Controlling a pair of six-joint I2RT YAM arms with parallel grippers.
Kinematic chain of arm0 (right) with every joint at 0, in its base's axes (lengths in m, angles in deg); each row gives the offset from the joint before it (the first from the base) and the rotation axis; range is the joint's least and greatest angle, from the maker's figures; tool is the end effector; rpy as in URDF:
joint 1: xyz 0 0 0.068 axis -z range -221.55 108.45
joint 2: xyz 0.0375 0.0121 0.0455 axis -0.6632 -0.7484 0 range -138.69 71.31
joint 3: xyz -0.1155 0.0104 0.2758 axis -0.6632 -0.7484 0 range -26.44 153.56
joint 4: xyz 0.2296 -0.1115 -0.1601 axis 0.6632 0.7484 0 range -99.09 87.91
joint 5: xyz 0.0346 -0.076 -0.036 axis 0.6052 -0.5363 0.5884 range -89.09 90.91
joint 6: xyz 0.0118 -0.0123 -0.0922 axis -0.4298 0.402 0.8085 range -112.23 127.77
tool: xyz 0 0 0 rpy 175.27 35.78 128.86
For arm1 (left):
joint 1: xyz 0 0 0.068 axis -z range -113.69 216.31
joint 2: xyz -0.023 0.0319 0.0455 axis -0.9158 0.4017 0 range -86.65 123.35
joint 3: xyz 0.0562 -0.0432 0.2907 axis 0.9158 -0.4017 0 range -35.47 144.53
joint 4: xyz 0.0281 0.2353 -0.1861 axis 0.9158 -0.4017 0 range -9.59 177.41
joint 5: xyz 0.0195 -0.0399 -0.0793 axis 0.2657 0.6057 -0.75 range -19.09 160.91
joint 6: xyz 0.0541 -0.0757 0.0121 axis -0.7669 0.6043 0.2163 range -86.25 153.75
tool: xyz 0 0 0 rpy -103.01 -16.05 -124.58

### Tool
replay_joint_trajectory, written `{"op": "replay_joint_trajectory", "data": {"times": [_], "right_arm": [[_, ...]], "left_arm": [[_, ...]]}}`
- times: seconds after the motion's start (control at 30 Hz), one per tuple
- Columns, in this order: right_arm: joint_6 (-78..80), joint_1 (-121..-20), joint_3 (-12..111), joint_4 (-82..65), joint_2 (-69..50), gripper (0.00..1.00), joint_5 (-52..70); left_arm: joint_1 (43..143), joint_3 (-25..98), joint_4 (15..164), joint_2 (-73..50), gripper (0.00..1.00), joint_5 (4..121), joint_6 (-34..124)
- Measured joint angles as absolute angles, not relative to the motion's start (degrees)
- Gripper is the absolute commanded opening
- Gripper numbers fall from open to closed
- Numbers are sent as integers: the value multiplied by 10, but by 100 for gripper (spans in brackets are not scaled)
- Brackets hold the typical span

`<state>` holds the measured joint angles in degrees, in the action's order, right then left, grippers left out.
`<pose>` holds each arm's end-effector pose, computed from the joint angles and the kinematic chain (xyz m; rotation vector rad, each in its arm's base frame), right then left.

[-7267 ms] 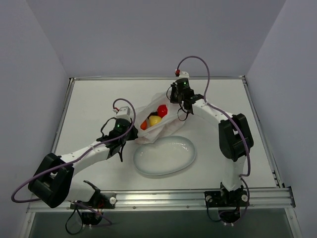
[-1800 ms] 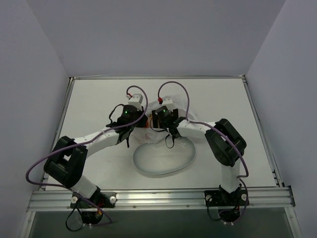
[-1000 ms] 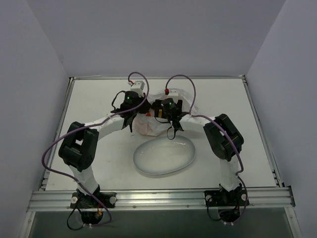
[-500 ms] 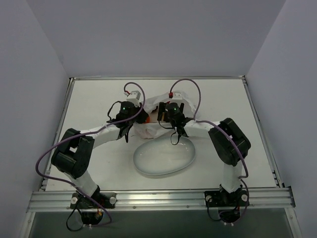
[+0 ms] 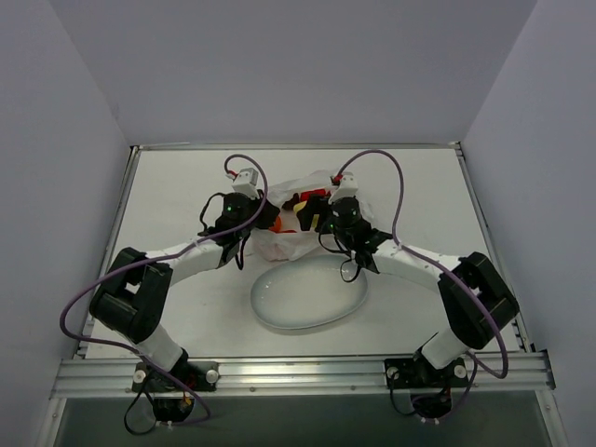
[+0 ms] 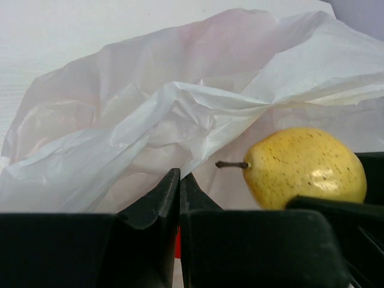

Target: Take the fake fruits out of the plastic bag

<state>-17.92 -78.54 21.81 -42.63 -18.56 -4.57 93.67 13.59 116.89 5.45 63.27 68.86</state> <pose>0.3486 0.2525 0.2365 -0.1009 1.7633 0.7247 0.3811 -0.2099 0.2153 -0.0289 1.8976 -0.8820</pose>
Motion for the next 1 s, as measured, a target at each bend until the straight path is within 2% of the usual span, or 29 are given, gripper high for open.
{"op": "replay_joint_trajectory", "data": {"times": [0.3,0.47,0.63,0.73,0.83,0.87,0.93,1.0], "right_arm": [[-165,-822,204,-392,-39,37,20],[-165,-871,125,-381,48,39,28],[-201,-955,19,-371,32,39,9],[-217,-1004,3,-372,-11,41,-12],[-224,-1040,10,-384,-56,71,-31],[-225,-1049,19,-384,-73,89,-38],[-223,-1056,34,-382,-90,95,-50],[-218,-1057,49,-374,-90,93,-63]], "left_arm": [[937,137,1185,53,2,633,696],[936,137,1186,48,2,634,698],[936,137,1184,36,2,630,698],[936,137,1180,30,2,628,697],[936,137,1177,27,2,628,694],[936,137,1175,27,2,628,693],[936,137,1172,26,2,628,691],[936,137,1167,22,2,628,688]]}}
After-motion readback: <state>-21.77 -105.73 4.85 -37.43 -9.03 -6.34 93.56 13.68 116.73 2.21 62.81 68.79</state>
